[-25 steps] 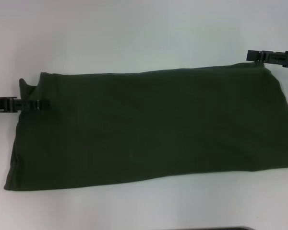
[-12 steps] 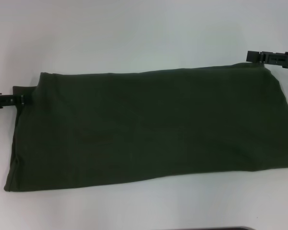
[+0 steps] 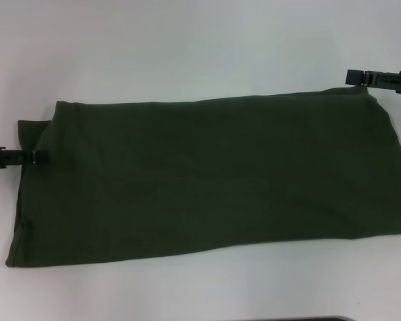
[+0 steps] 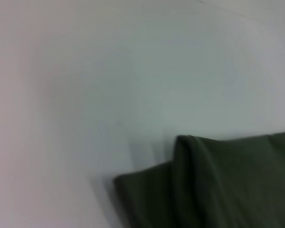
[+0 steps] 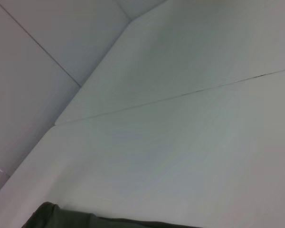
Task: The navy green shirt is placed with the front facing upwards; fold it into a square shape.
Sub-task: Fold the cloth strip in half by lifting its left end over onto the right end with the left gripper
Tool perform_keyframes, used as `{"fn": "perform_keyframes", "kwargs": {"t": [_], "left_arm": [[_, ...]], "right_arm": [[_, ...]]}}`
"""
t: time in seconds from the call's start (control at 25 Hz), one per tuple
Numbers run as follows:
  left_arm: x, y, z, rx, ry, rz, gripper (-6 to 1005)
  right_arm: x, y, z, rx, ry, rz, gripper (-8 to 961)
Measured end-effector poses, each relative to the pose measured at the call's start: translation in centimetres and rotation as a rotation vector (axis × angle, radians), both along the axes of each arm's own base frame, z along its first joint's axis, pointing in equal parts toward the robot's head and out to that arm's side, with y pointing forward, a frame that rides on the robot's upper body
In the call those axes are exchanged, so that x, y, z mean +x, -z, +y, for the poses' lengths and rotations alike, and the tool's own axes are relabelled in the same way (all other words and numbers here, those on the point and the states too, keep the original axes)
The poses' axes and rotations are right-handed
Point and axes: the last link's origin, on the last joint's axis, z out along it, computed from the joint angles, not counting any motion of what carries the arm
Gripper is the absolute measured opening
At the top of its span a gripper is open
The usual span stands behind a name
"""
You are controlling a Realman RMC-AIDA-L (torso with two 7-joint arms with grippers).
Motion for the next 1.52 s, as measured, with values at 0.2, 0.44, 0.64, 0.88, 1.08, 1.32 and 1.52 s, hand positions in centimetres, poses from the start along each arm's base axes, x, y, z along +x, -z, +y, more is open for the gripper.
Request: {"fn": "perform_keyframes", "kwargs": {"t": [0.2,0.44,0.64,0.88,1.08,1.32,1.52], "left_arm": [[0.2,0.3,-0.2,-0.031,0.005,0.003,875],[0.4,1.3,-0.4,-0.085,0.012,0.01,876],[0.5,1.4,-0.3,-0.09,0.018,0.009,876],[0.7,1.6,-0.2,-0.097,0.027,0.011,875],[0.8,1.6,-0.2,-0.103,0.03,0.011,875],[0.9,1.5,-0.2,-0.103,0.033,0.008,855],[0.9,1.4,-0.1,-0.094,0.033,0.01,805]], "right_arm": [[0.0,-0.1,0.0,0.002,-0.002,-0.003,945],[0.0,-0.1,0.0,0.0,-0.001,-0.003,945],[0.0,0.0,-0.1,-0.003,-0.002,0.0,945],[-0.1,0.1,-0.1,-0.004,-0.002,0.002,945],[0.0,0.2,-0.2,-0.007,-0.001,0.001,945],[0.0,0.3,-0.2,-0.007,0.001,0.0,945],[0.0,0.2,-0.2,-0.006,0.001,-0.001,945]]}}
